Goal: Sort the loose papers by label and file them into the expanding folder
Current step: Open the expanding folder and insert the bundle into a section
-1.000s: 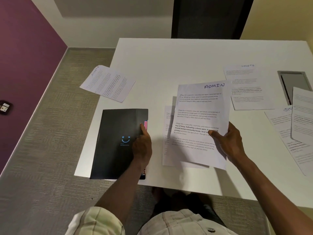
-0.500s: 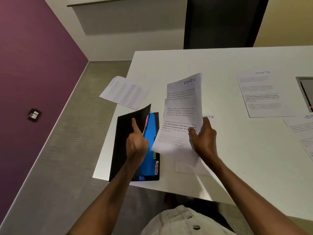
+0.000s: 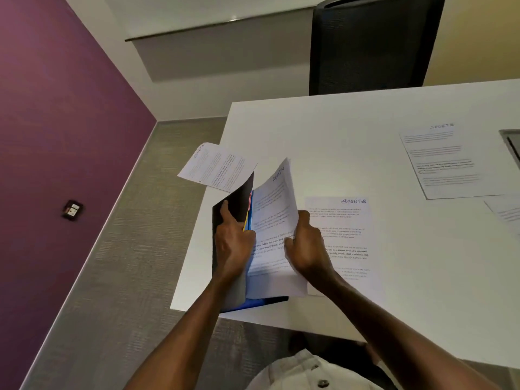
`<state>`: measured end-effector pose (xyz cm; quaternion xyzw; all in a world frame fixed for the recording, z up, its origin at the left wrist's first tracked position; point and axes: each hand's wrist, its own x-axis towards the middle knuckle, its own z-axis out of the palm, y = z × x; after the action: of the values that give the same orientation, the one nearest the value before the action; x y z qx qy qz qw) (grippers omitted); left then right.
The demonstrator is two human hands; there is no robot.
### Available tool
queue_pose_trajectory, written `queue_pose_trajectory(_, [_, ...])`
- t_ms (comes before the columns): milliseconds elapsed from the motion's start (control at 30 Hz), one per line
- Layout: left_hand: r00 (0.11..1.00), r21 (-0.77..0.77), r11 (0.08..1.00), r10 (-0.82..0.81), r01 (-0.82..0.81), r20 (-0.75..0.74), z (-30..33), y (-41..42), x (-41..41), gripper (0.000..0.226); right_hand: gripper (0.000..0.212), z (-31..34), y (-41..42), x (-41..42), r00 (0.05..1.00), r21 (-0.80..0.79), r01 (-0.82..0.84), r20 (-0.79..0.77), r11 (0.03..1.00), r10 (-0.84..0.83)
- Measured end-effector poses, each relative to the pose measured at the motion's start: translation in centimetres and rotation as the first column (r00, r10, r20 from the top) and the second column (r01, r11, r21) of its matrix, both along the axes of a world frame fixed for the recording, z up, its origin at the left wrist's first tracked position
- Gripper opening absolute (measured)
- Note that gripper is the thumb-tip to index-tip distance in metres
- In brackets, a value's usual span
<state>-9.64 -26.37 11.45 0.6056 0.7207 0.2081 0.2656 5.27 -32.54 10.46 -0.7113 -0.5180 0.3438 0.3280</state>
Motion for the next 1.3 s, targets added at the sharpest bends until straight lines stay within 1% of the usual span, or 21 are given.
queue_pose_trajectory(133, [0.999,-0.011,1.000,-0.016,0.016,0.029,0.3,-0.5,-0.2,0.085,0.044,0.9,1.2,-0.6,0.997,-0.056,-0.038,0.064,0.998,0.042])
queue_pose_trajectory(267, [0.999,-0.009,1.000,0.003,-0.003,0.048,0.6,-0.6,-0.1,0.088,0.041,0.6,2.5,-2.2,0.995,-0.102,-0.058,0.081,0.993,0.066])
queue_pose_trajectory(367, [0.998,-0.004,1.000,0.021,-0.021,0.057,0.7,-0.6,0.1,0.093,0.035,-0.3,3.3,-4.3,0.993,-0.131,-0.100,0.043,0.986,0.106])
queue_pose_trajectory(433, [0.997,-0.016,0.999,0.048,-0.047,0.065,1.1,-0.6,0.2,0.093,0.031,-1.5,3.6,-5.9,0.988,-0.168,-0.152,-0.028,0.974,0.150])
queue_pose_trajectory(500, [0.995,-0.022,0.997,0.072,-0.070,0.073,1.5,-0.6,0.1,0.093,0.033,-2.6,3.8,-7.0,0.979,-0.204,-0.202,-0.080,0.958,0.189])
queue_pose_trajectory(567, [0.993,-0.021,0.996,0.086,-0.084,0.085,1.8,-0.7,0.1,0.094,0.038,-3.4,4.1,-7.5,0.970,-0.228,-0.243,-0.086,0.943,0.229])
queue_pose_trajectory(633, [0.992,-0.019,0.996,0.093,-0.091,0.085,2.0,-1.0,0.0,0.094,0.038,-3.9,4.3,-7.8,0.963,-0.244,-0.267,-0.091,0.932,0.253])
queue_pose_trajectory(700, [0.991,-0.018,0.996,0.090,-0.089,0.098,2.0,-1.1,-0.2,0.094,0.040,-4.3,4.6,-8.0,0.954,-0.268,-0.297,-0.047,0.916,0.296])
queue_pose_trajectory(767, [0.990,-0.014,0.996,0.086,-0.085,0.115,1.6,-1.0,-0.5,0.093,0.044,-4.2,4.7,-7.9,0.932,-0.296,-0.334,0.040,0.895,0.361])
queue_pose_trajectory(800, [0.990,-0.012,0.996,0.087,-0.086,0.109,1.3,-0.9,-0.7,0.092,0.040,-4.1,4.8,-7.5,0.927,-0.291,-0.322,0.095,0.901,0.362])
queue_pose_trajectory(867, [0.991,-0.007,0.997,0.083,-0.083,0.103,0.8,-0.8,-0.9,0.093,0.030,-3.0,4.7,-6.0,0.942,-0.248,-0.247,0.163,0.937,0.292])
queue_pose_trajectory(933, [0.992,0.008,0.998,0.065,-0.066,0.106,0.6,-0.7,-0.8,0.090,0.026,-2.2,4.5,-3.9,0.962,-0.141,-0.130,0.221,0.981,0.160])
queue_pose_trajectory(1000, [0.992,0.015,0.998,0.053,-0.055,0.118,0.5,-0.7,-0.7,0.086,0.023,-2.4,4.2,-1.8,0.953,-0.063,-0.089,0.284,0.994,0.104])
queue_pose_trajectory(1133, [0.988,0.006,0.999,0.037,-0.038,0.152,0.4,-0.9,-0.4,0.081,0.024,-3.5,3.2,1.2,0.948,-0.069,-0.019,0.316,0.997,0.040])
queue_pose_trajectory(1300, [0.985,0.025,0.999,0.034,-0.039,0.169,-0.4,-0.7,-0.2,0.082,0.013,-5.0,1.8,2.5,0.922,-0.118,0.083,0.386,0.989,-0.031])
